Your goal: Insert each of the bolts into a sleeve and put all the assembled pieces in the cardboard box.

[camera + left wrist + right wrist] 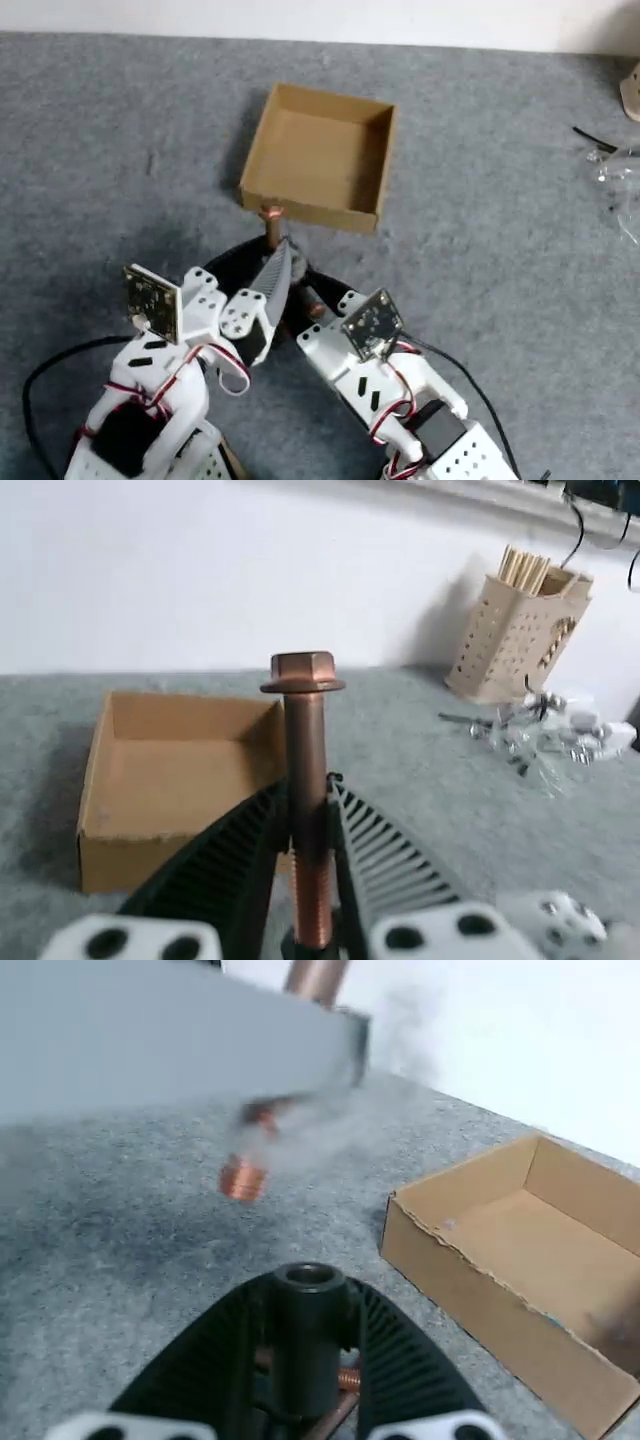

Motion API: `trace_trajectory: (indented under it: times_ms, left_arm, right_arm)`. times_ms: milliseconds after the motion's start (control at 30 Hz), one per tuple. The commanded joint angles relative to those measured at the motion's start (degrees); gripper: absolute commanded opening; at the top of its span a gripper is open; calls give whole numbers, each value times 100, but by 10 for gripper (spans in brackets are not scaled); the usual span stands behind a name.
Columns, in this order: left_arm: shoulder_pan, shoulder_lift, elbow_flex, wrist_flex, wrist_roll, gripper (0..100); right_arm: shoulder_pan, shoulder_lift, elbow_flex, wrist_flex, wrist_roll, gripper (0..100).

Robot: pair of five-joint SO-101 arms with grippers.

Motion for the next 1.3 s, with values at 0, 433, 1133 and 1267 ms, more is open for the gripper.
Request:
trace_trajectory:
  times_ms: [0, 433, 1133, 1267]
  left_arm:
    - [-75, -66, 505, -1240, -88, 5]
    - [602, -66, 1235, -1371, -334, 6]
    - [760, -66, 2097, -1398, -334, 5]
    - [760, -66, 2097, -1398, -334, 5]
  right_arm:
    - [-84, -224, -13, 4, 202, 4]
    - [453, -224, -57, -13, 554, 4]
    - [910, -224, -57, -365, 158, 4]
    - [901, -224, -40, -374, 149, 4]
